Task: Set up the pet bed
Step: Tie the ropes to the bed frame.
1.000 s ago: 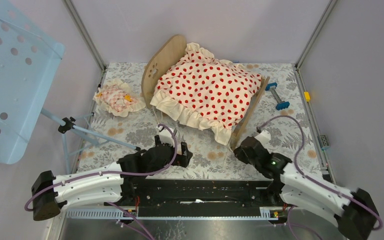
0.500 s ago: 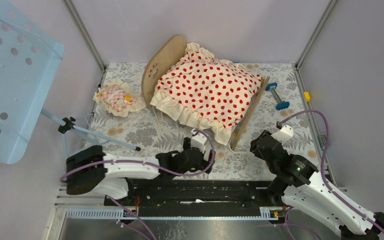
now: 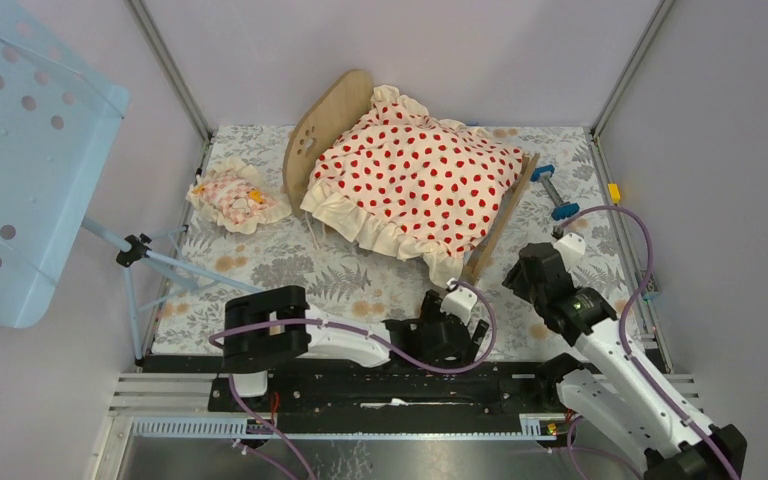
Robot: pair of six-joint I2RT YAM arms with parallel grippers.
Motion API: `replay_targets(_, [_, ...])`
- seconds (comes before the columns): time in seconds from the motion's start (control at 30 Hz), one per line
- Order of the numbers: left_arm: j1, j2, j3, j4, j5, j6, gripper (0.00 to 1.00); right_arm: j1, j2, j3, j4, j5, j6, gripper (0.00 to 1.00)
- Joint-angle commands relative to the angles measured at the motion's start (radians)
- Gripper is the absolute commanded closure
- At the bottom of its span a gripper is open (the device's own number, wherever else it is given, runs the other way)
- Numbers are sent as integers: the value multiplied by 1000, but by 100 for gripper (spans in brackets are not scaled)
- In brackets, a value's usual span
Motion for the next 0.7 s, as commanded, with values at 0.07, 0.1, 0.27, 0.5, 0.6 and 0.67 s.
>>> replay_targets(0.07, [-10, 12, 16, -97, -74, -94, 9, -175, 84, -10, 116, -260, -119, 45])
replay_targets(0.1, [-11, 12, 10, -110, -75, -105, 11, -181, 87, -9, 118, -265, -120, 44])
replay_targets(0.27, [-11, 19, -6, -120, -40, -127, 29, -189, 59, -27, 125, -275, -118, 44])
replay_targets(0.5, [-16, 34, -23, -127, -4, -148, 50, -195, 51, -42, 126, -272, -120, 43])
replay_targets(0.6, [-15, 27, -39, -142, 2, -166, 61, -194, 50, -41, 127, -274, -124, 43])
replay_targets(0.67, [-15, 21, -53, -150, 4, -180, 72, -195, 41, -44, 126, -276, -126, 42])
